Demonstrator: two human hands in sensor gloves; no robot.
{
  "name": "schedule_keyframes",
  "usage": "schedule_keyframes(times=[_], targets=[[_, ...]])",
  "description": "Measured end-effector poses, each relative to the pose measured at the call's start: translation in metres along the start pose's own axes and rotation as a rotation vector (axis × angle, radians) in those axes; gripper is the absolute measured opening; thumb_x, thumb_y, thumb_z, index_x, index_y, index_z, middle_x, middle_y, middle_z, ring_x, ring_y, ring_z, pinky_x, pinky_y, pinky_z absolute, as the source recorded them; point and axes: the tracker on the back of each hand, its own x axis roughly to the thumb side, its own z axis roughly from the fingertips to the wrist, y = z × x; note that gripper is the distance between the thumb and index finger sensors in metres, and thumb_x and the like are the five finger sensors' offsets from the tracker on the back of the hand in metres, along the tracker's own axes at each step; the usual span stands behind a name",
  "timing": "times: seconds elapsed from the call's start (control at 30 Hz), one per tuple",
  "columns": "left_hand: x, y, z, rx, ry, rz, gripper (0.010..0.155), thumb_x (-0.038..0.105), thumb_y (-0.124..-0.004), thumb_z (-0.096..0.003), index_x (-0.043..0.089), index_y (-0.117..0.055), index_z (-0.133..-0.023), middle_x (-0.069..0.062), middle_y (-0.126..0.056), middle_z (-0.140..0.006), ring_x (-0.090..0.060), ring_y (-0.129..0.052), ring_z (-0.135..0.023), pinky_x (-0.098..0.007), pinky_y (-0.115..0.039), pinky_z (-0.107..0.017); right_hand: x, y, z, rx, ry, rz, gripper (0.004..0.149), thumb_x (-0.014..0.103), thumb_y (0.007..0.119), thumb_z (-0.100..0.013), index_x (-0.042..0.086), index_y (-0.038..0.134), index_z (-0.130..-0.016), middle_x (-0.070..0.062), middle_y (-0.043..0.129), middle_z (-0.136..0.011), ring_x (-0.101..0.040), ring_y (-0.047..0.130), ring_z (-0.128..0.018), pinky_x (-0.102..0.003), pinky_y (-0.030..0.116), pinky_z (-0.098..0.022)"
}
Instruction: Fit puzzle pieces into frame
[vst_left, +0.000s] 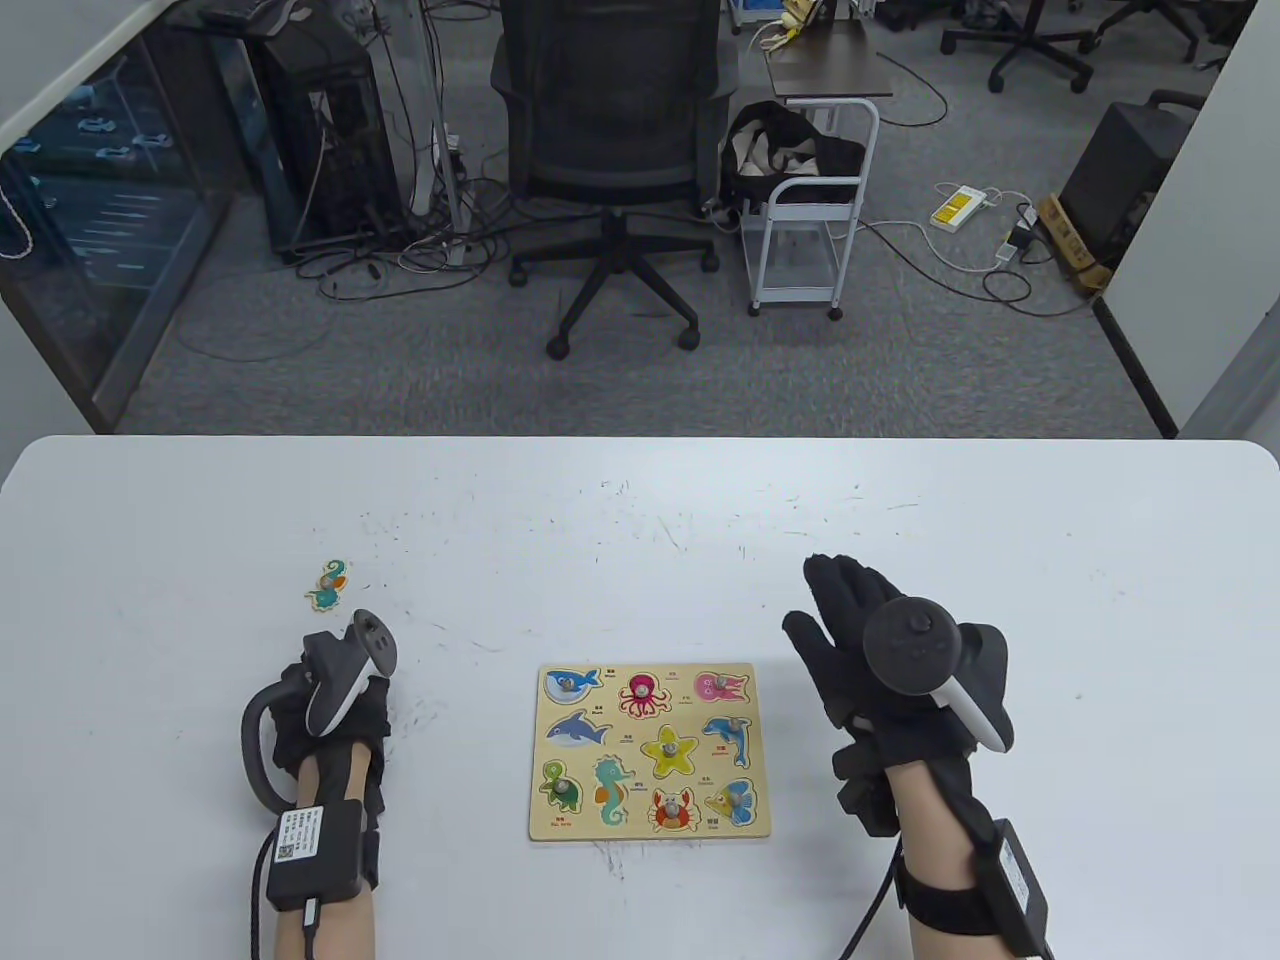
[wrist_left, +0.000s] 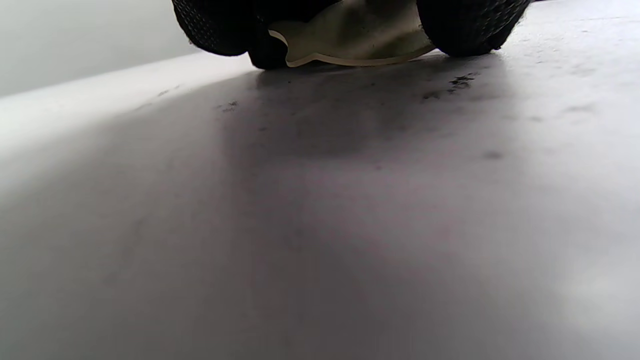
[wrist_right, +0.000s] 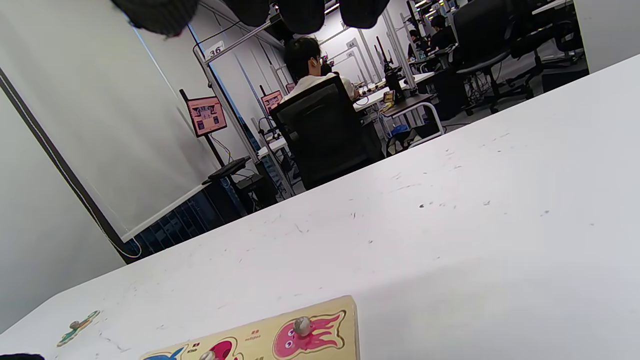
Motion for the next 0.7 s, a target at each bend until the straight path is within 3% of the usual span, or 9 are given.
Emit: schedule_keyframes(times=[0.23, 0.43, 0.7], targets=[[0.005, 0.005, 0.004, 0.071, 0.003, -0.049, 0.049, 0.055, -0.079, -0.0473, 0.045, -0.075, -0.095, 0.007, -0.084, -0.104, -0.018, -0.089, -0.093, -0.042, -0.077, -0.073, -0.001, 0.0, 0.0, 0.001, -0.003, -0.007, 0.066, 0.056, 0.072, -0.05, 0.029, 0.057, -0.109, -0.004, 0.059, -0.117, -0.04, 0.059, -0.107, -0.061, 0.046, -0.079], [0.004, 0.014, 0.009, 0.096, -0.032, 0.009, 0.047, 0.055, -0.08, -0.0464, 0.045, -0.077, -0.093, 0.009, -0.086, -0.1, -0.016, -0.092, -0.088, -0.041, -0.08, -0.071, -0.002, 0.0, 0.0, -0.002, -0.007, -0.013, 0.066, 0.056, 0.072, -0.05, 0.029, 0.058, -0.108, -0.004, 0.059, -0.117, -0.04, 0.059, -0.107, -0.061, 0.047, -0.078], [0.025, 0.066, 0.047, 0.21, -0.233, 0.26, 0.048, 0.055, -0.079, -0.0479, 0.044, -0.076, -0.095, 0.009, -0.084, -0.102, -0.015, -0.091, -0.09, -0.041, -0.079, -0.072, 0.0, 0.002, -0.001, 0.001, -0.017, -0.001, 0.066, 0.056, 0.072, -0.05, 0.029, 0.058, -0.108, -0.005, 0.06, -0.116, -0.04, 0.061, -0.106, -0.061, 0.048, -0.078]])
